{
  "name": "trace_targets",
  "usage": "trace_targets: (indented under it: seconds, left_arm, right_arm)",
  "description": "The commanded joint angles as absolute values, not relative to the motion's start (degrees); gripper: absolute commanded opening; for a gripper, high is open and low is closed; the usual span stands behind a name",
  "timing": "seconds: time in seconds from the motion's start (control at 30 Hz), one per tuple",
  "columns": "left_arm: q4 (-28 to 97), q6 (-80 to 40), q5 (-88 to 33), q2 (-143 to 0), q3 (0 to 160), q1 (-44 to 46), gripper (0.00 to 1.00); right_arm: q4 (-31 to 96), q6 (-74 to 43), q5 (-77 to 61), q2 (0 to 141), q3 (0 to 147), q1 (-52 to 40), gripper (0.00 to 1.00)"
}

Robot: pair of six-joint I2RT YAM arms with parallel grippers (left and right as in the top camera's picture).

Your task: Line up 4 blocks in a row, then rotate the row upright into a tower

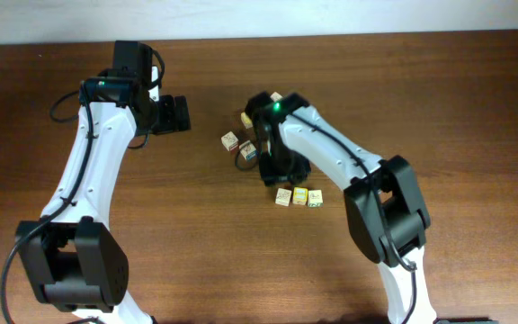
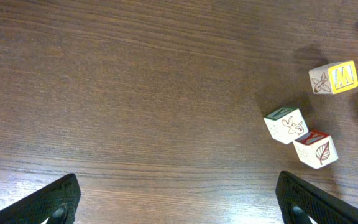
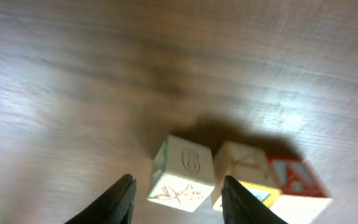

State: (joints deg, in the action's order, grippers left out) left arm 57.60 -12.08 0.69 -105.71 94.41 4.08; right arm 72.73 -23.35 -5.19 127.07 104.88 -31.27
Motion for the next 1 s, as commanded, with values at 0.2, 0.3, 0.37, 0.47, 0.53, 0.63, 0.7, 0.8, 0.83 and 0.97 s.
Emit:
trace_targets:
  seconds: [0.2, 0.3, 0.37, 0.47, 0.53, 0.63, 0.7, 0.8, 0.83, 0.97]
  left_arm:
    - [57.54, -12.82, 1.1, -106.06, 95.46, 4.03, 0.99]
    - [57.56, -12.82, 1.1, -106.06, 95.46, 4.03, 0.99]
    - [57.56, -12.82, 1.1, -106.06, 95.46, 4.03, 0.99]
    - [57.54, -12.82, 1.1, -106.06, 95.46, 4.03, 0.99]
    - [57.56, -12.82, 1.1, -106.06, 95.46, 4.03, 0.99]
    - [57.56, -12.82, 1.1, -106.06, 95.46, 4.03, 0.99]
    - [57.54, -12.82, 1.1, -106.06, 95.46, 4.03, 0.99]
    - [57.54, -12.82, 1.1, -106.06, 95.46, 4.03, 0.99]
    - [57.56, -12.82, 1.1, -106.06, 95.46, 4.03, 0.99]
    - [57.56, -12.82, 1.1, -106.06, 95.46, 4.03, 0.99]
  right_arm:
    - [56.88, -8.29, 0.91, 129.43, 114.65, -23.53, 0.49]
    - [55.07, -1.78, 0.64, 133.32, 114.65, -23.55, 0.49]
    - [55.48, -0.21, 0.47, 135.59, 114.65, -23.55, 0.49]
    - [56.31, -2.42, 0.43, 136.14, 114.65, -23.57, 0.49]
    - [56.82, -5.02, 0.08, 136.14, 114.65, -23.59, 0.49]
    - [58.96, -12.03, -2.5, 136.14, 114.65, -23.59, 0.48]
    - [59.66, -12.73, -10.31, 136.14, 114.65, -23.59, 0.48]
    - [60.9, -12.27, -13.74, 136.11, 114.65, -23.66, 0.45]
    - [60.93, -12.25, -13.37, 136.11, 114.65, -23.64, 0.45]
    - [60.66, -9.13, -7.6, 136.11, 115.04, -23.59, 0.45]
